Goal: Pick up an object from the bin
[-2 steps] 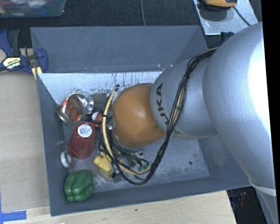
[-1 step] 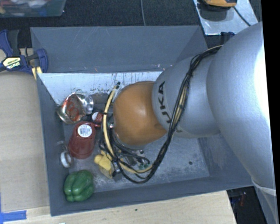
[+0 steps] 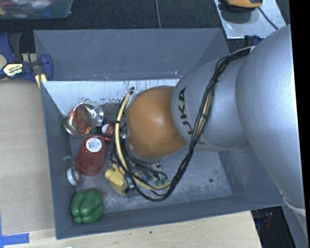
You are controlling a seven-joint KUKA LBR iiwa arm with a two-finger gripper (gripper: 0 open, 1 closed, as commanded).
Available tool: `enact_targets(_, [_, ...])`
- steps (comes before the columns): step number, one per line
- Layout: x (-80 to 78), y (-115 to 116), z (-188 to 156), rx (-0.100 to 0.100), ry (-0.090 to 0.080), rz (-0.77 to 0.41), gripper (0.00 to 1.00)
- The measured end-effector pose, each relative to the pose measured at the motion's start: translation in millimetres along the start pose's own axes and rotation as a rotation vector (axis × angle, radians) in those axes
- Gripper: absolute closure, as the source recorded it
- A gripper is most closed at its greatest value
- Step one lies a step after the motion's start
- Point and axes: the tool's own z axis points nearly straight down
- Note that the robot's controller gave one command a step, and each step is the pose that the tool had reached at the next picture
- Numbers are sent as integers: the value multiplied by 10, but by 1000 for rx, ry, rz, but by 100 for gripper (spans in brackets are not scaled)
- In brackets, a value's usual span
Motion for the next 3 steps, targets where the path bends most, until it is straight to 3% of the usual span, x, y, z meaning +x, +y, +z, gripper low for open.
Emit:
enact_targets(1, [-12, 0, -56, 0, -5, 0, 100])
enact_targets(2, [12, 1, -341, 0, 8, 1, 100])
enact_targets(3, [-24, -1, -686, 0, -4, 1, 100])
